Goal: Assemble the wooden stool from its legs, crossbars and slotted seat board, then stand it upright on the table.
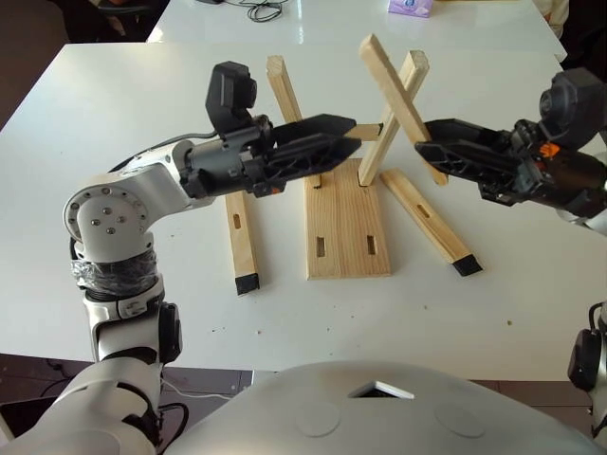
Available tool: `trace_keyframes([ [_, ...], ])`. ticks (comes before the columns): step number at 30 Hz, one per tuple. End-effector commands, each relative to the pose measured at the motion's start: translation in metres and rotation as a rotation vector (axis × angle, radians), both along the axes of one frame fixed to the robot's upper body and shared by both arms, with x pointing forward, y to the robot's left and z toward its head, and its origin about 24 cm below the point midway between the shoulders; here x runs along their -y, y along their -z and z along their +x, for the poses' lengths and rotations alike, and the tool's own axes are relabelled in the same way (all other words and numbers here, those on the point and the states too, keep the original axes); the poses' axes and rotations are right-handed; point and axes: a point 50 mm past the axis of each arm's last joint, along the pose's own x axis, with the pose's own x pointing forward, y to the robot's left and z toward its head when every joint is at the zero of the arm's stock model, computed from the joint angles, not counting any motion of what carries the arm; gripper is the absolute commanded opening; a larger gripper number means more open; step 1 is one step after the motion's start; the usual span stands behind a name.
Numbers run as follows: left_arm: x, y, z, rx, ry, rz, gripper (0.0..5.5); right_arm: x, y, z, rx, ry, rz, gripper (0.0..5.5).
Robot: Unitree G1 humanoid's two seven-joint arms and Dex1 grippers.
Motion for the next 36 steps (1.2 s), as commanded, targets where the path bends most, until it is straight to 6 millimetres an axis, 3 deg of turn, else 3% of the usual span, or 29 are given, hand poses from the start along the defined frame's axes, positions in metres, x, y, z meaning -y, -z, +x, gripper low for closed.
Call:
trace_keyframes([
  [1, 0.005, 0.002, -0.002, 0.012, 0.021, 0.017, 3.02, -0.007, -0.007, 0.000, 0.010, -0.041, 0.011, 1.31],
  [19, 0.018, -0.002, 0.002, 0.054, 0.010, 0.035, 3.02, -0.027, 0.023, -0.010, -0.061, -0.100, -0.095, 1.31],
  [28, 0.018, 0.000, -0.001, 0.072, 0.025, 0.046, 3.02, -0.026, 0.020, -0.008, -0.046, -0.105, -0.104, 1.31],
  [36, 0.018, -0.002, -0.006, 0.072, 0.072, 0.012, 1.92, -0.027, 0.019, -0.009, -0.052, -0.128, -0.112, 1.31],
])
